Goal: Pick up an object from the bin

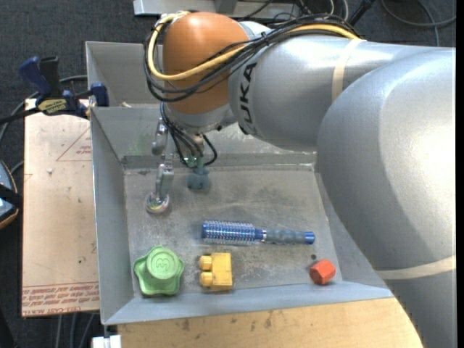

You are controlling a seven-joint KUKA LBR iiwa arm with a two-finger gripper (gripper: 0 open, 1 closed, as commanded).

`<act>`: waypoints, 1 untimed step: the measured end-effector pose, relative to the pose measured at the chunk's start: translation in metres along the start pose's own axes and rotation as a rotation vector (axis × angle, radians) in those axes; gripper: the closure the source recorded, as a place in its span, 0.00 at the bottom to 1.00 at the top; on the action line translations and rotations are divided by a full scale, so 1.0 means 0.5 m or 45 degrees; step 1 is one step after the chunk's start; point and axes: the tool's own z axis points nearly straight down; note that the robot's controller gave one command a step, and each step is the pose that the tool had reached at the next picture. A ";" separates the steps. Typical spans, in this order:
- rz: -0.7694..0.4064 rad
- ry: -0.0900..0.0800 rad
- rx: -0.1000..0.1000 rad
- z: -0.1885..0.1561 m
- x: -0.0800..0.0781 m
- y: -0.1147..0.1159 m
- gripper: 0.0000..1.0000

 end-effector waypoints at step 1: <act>-0.580 -0.015 0.000 0.185 0.043 0.009 0.00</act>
Offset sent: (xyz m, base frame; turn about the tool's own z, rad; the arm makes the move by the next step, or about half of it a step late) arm -0.0241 0.0027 -0.0958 -0.4575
